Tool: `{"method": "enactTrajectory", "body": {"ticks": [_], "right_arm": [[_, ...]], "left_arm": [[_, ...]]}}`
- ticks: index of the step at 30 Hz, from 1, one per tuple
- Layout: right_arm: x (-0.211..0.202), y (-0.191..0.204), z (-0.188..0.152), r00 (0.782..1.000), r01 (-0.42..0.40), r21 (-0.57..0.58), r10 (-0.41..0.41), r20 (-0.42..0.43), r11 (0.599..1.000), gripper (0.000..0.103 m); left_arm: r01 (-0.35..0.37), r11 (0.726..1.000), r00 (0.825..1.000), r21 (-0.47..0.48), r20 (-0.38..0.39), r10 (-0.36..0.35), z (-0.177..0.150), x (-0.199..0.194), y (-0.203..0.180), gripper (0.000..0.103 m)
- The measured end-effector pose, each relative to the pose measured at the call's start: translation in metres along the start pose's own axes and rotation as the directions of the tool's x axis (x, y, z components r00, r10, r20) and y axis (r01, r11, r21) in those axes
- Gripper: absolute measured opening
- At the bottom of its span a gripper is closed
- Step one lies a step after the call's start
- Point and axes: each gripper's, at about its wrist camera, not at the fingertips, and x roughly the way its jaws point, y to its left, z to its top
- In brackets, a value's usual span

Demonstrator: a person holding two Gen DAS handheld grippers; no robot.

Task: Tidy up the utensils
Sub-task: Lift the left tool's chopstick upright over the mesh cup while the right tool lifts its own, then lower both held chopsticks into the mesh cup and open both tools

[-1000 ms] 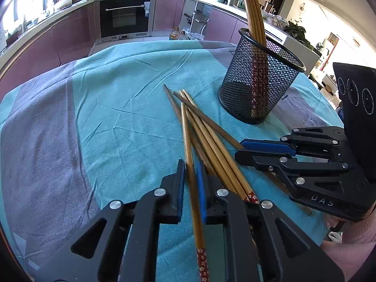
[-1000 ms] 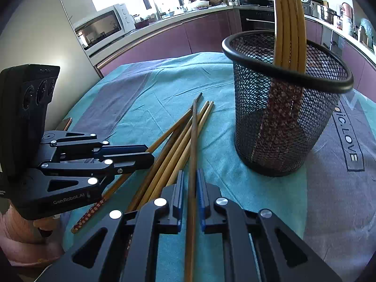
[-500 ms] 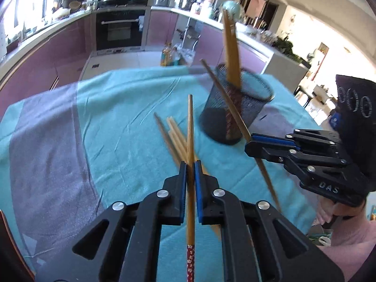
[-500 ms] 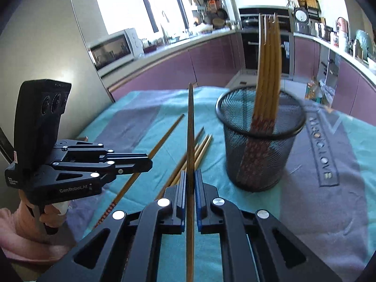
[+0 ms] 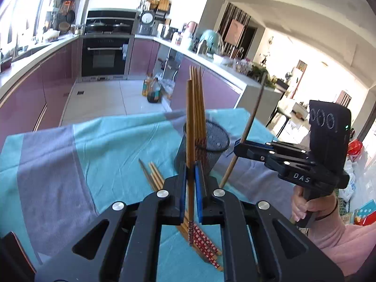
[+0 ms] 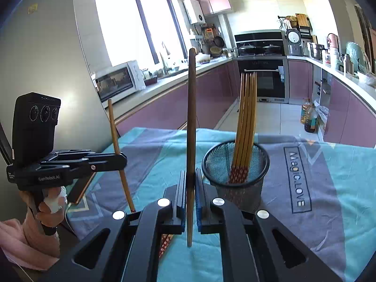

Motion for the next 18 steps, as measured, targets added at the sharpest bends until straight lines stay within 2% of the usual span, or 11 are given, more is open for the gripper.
{"method": "enactTrajectory", "body": {"ticks": [7, 18], "right_arm": [[-0.008, -0.002, 0.017, 0.999, 0.003, -0.005, -0.003, 0.044, 1.0, 0.006], [-0.03, -0.008, 0.055, 0.989, 0.04, -0.026, -0.036, 0.14, 0.999, 0.006]], "left_arm": [[0.032, 0.999, 0.997, -0.016, 0.071, -0.031, 0.029, -0.011, -0.005, 0.008], [0.057, 0.998, 0.983, 0.004, 0.177, -0.057, 0.083, -0.012, -0.024, 0.008]]}}
